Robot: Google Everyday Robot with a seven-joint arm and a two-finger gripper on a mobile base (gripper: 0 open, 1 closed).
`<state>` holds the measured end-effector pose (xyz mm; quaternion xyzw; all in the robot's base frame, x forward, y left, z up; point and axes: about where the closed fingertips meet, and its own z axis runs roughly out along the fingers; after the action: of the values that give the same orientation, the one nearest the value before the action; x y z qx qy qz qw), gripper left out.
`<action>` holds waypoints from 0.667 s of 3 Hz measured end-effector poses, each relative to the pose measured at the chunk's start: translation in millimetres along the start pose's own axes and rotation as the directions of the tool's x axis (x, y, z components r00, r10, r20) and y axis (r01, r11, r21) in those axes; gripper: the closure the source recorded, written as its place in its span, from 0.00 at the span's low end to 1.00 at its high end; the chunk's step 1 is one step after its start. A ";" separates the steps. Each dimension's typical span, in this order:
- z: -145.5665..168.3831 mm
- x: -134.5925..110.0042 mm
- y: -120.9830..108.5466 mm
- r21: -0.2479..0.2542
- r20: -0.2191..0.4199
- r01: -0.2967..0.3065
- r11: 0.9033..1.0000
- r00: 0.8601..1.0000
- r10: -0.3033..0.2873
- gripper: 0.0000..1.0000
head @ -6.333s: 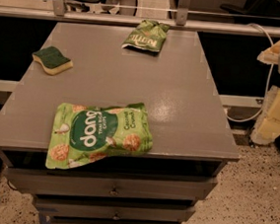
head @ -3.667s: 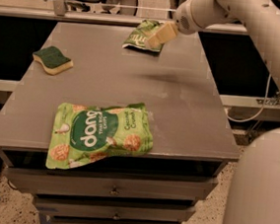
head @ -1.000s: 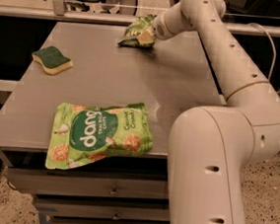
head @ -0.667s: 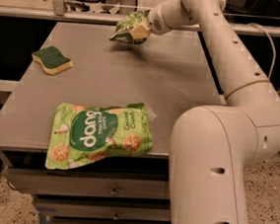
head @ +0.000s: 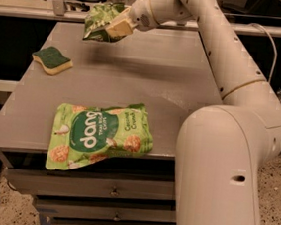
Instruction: Move green jalapeno chip bag near sponge
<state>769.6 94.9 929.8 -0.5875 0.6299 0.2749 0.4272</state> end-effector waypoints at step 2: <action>29.0 3.5 55.7 -0.143 0.036 0.052 0.988 0.998 -0.047 1.00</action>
Offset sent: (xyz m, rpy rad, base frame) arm -0.0716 0.0375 -0.0473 0.0051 0.0366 0.1958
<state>721.8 126.6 904.1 -0.6277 0.5866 0.3183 0.4008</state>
